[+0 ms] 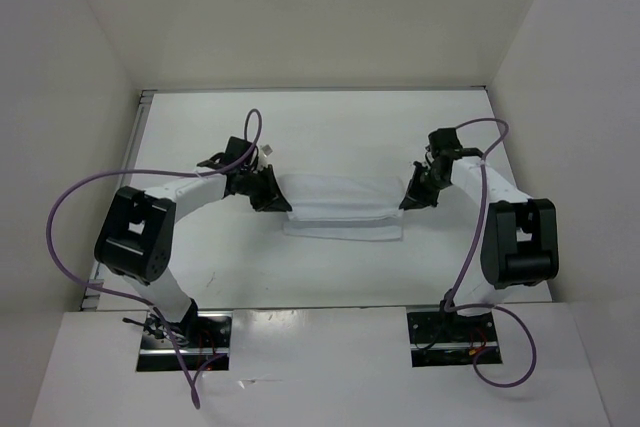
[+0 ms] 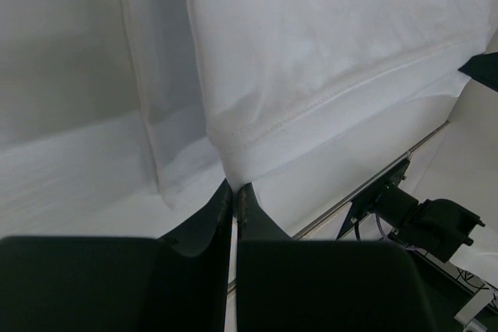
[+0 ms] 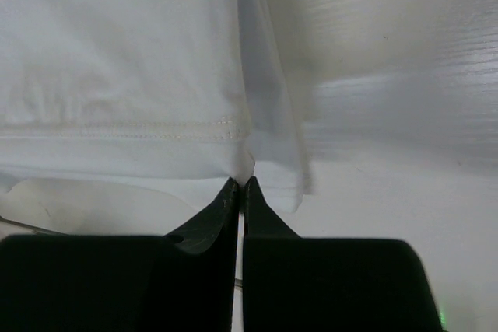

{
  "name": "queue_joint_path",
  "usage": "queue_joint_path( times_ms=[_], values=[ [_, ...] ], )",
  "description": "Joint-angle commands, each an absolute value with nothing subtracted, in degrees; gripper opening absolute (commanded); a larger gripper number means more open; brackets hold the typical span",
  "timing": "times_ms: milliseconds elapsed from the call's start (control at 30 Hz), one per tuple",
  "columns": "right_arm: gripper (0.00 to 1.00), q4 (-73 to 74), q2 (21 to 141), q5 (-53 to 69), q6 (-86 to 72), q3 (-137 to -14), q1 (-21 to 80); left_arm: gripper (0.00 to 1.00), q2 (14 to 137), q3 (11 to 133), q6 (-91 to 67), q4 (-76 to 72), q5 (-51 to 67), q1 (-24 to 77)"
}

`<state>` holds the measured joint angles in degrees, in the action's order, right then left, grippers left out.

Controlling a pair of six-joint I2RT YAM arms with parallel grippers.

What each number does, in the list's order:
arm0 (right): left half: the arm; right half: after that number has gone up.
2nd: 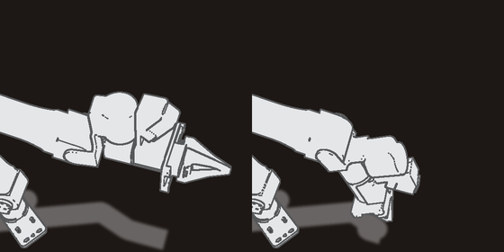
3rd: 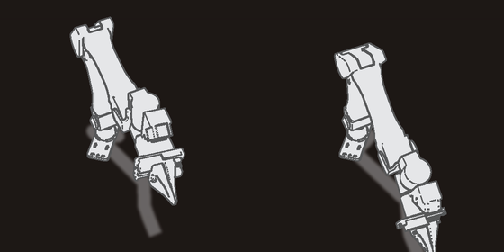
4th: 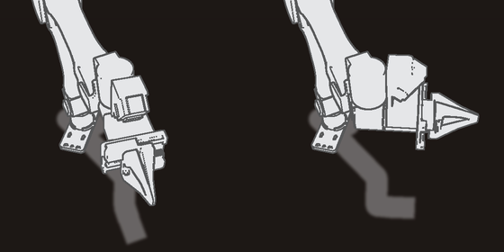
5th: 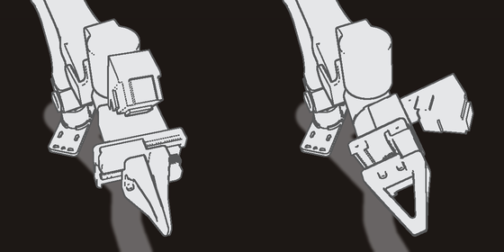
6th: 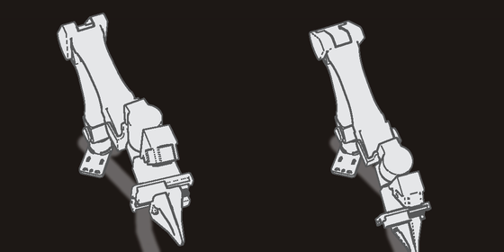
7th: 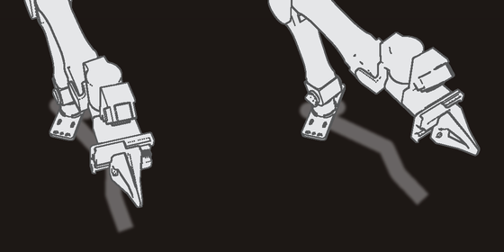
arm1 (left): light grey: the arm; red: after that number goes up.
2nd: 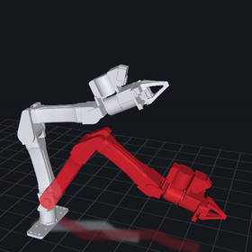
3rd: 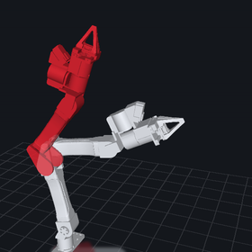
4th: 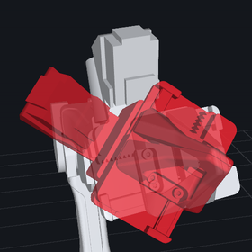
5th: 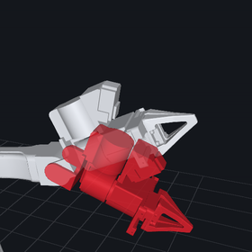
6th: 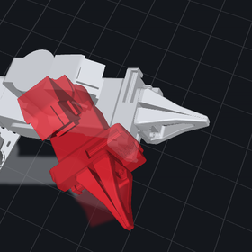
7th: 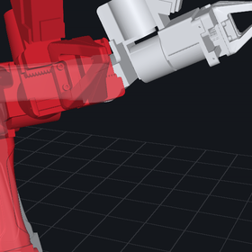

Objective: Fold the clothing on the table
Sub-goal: Fold the skirt

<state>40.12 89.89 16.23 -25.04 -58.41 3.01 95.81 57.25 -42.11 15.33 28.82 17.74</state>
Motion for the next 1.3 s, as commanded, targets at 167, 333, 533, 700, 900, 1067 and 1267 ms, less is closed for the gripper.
queue_joint_path(
  times_ms=[167, 333, 533, 700, 900, 1067, 1267],
  values=[
    [0.00, 43.33, 89.38, 9.40, -23.73, -59.06, 4.91, 0.00, 93.25, 54.32, -40.08, 17.14, 26.81, 17.40],
    [0.00, 43.95, 91.49, 8.09, -24.26, -59.59, 8.25, 0.00, 92.20, 53.09, -39.55, 18.36, 26.81, 17.93],
    [0.01, 45.09, 94.04, 6.06, -25.40, -60.12, 11.33, 0.00, 91.67, 51.33, -39.03, 19.51, 26.28, 19.07],
    [0.12, 45.62, 96.33, 4.66, -25.93, -60.73, 12.66, 0.29, 92.81, 49.66, -39.02, 19.51, 26.28, 19.60],
    [0.42, 46.85, 92.75, -1.66, -29.26, -61.79, 12.66, 0.51, 89.48, 50.18, -39.55, 21.88, 26.89, 19.60],
    [0.42, 49.13, 84.57, -6.32, -31.55, -64.59, 12.66, 0.52, 79.99, 53.43, -39.55, 25.75, 26.89, 19.60],
    [0.32, 44.75, 79.28, 1.83, -31.55, -63.90, 12.66, 0.50, 77.61, 59.32, -41.40, 23.47, 29.00, 19.60]
  ],
)
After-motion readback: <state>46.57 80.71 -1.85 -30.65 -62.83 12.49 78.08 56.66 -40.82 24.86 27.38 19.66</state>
